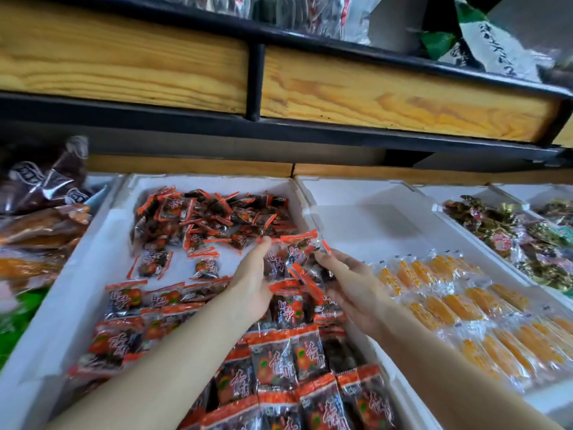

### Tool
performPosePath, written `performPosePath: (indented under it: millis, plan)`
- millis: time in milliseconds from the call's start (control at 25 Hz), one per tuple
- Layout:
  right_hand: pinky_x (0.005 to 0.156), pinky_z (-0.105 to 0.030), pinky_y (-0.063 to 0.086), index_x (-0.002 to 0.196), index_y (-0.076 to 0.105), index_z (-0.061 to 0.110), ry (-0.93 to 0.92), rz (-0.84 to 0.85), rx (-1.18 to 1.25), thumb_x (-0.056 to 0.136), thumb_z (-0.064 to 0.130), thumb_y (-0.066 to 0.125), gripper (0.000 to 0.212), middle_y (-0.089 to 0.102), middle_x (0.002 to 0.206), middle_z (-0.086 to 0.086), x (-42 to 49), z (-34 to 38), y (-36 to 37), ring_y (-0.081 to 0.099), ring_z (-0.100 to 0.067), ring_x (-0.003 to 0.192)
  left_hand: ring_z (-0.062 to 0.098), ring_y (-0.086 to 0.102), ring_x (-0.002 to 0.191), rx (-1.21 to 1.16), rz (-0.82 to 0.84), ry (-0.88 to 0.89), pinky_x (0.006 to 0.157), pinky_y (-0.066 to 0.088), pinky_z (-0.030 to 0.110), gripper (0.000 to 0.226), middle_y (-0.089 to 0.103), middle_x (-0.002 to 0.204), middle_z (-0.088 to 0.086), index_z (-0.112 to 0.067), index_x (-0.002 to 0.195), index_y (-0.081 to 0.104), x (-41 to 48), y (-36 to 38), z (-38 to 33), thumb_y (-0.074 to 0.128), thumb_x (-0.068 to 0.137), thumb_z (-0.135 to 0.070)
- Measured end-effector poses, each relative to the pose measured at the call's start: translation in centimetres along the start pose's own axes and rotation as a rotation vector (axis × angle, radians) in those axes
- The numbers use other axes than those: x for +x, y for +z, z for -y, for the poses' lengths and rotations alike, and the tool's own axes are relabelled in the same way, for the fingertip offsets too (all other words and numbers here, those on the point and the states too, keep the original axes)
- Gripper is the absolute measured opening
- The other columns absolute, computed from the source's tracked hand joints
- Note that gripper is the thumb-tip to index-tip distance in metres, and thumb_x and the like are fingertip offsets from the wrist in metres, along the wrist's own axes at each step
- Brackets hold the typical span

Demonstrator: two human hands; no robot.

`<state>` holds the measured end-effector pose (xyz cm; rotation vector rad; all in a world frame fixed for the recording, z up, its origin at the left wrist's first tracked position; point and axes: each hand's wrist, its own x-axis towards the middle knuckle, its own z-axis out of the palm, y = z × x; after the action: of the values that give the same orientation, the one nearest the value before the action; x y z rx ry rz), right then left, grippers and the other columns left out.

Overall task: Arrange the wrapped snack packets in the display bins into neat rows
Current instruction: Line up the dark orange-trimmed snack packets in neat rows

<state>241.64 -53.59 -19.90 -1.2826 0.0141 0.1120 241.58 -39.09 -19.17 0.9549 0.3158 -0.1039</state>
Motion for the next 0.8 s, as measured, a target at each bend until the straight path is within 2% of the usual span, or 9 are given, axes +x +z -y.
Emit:
performPosePath:
  millis: [120, 240, 320, 400, 480, 520, 600, 680, 800]
  plan:
    - [0.070, -0.028, 0.058, 0.124, 0.051, 0.004, 0.002, 0.008, -0.084, 0.076, 0.018, 0.076, 0.056, 0.071, 0.101, -0.017, -2.2, 0.4, 0.3, 0.070, -0.022, 0.082, 0.028, 0.067, 0.101, 0.042, 0.128, -0.057, 0.089, 0.051, 0.043, 0.040, 0.070, 0.111, 0.014, -0.012, 0.116, 0.063, -3.3, -0.6, 0.4, 0.051, 0.095, -0.043]
    - [0.089, -0.044, 0.053, 0.126, 0.051, 0.004, 0.030, 0.104, -0.084, 0.060, 0.027, 0.081, 0.075, 0.071, 0.100, -0.016, -4.7, 0.8, 0.5, 0.069, -0.027, 0.090, 0.025, 0.071, 0.088, 0.103, 0.213, -0.022, 0.073, 0.058, 0.044, 0.028, 0.073, 0.101, 0.010, -0.012, 0.106, 0.066, -7.0, -1.3, 0.2, 0.053, 0.095, -0.035]
    - [0.090, -0.041, 0.053, 0.121, 0.056, 0.001, 0.036, 0.209, -0.145, 0.065, 0.026, 0.075, 0.064, 0.072, 0.091, -0.010, -6.6, 1.5, 0.6, 0.069, -0.022, 0.085, 0.019, 0.072, 0.081, 0.216, 0.244, 0.048, 0.065, 0.060, 0.037, 0.014, 0.075, 0.090, 0.005, -0.013, 0.099, 0.066, -9.4, -1.8, 0.1, 0.063, 0.090, -0.023]
    - [0.080, -0.031, 0.056, 0.121, 0.054, -0.002, 0.065, 0.318, -0.237, 0.072, 0.021, 0.069, 0.056, 0.072, 0.092, -0.009, -8.4, 2.0, 0.8, 0.069, -0.018, 0.083, 0.013, 0.071, 0.069, 0.302, 0.199, 0.103, 0.061, 0.057, 0.031, 0.009, 0.075, 0.078, 0.000, -0.017, 0.090, 0.061, -11.6, -2.5, 0.5, 0.069, 0.085, -0.016]
    - [0.080, -0.027, 0.056, 0.125, 0.051, 0.005, 0.083, 0.340, -0.355, 0.078, 0.016, 0.070, 0.051, 0.066, 0.113, -0.012, -9.9, 2.1, 1.3, 0.067, -0.020, 0.095, 0.012, 0.071, 0.076, 0.332, 0.152, 0.121, 0.065, 0.055, 0.031, 0.027, 0.075, 0.085, -0.002, -0.019, 0.099, 0.059, -13.4, -3.6, 0.8, 0.076, 0.078, -0.021]
    - [0.079, -0.024, 0.055, 0.122, 0.051, 0.010, 0.063, 0.322, -0.421, 0.080, 0.013, 0.070, 0.046, 0.062, 0.120, -0.010, -10.9, 2.1, 1.8, 0.066, -0.018, 0.098, 0.015, 0.070, 0.088, 0.331, 0.138, 0.125, 0.071, 0.055, 0.034, 0.048, 0.074, 0.098, 0.000, -0.018, 0.110, 0.058, -14.2, -4.2, 0.9, 0.082, 0.069, -0.028]
    - [0.072, -0.015, 0.053, 0.110, 0.052, 0.017, -0.027, 0.290, -0.524, 0.081, 0.010, 0.070, 0.035, 0.060, 0.113, 0.001, -12.7, 2.2, 3.0, 0.064, -0.011, 0.093, 0.023, 0.064, 0.107, 0.308, 0.117, 0.138, 0.089, 0.053, 0.044, 0.080, 0.069, 0.114, 0.003, -0.020, 0.120, 0.058, -15.9, -5.1, 1.1, 0.091, 0.050, -0.040]
    - [0.076, -0.017, 0.053, 0.107, 0.052, 0.022, -0.093, 0.321, -0.553, 0.081, 0.010, 0.070, 0.034, 0.059, 0.109, 0.007, -14.2, 2.2, 3.9, 0.064, -0.010, 0.093, 0.025, 0.065, 0.108, 0.295, 0.092, 0.166, 0.095, 0.049, 0.049, 0.069, 0.070, 0.113, 0.002, -0.023, 0.118, 0.062, -17.4, -6.1, 1.0, 0.089, 0.057, -0.041]
    - [0.076, -0.014, 0.052, 0.099, 0.055, 0.030, -0.125, 0.435, -0.524, 0.081, 0.013, 0.070, 0.029, 0.058, 0.110, 0.017, -16.0, 1.9, 5.2, 0.063, 0.007, 0.088, 0.018, 0.071, 0.093, 0.265, 0.061, 0.256, 0.086, 0.055, 0.044, 0.029, 0.074, 0.101, 0.000, -0.022, 0.111, 0.066, -19.8, -7.5, 0.7, 0.072, 0.083, -0.024]
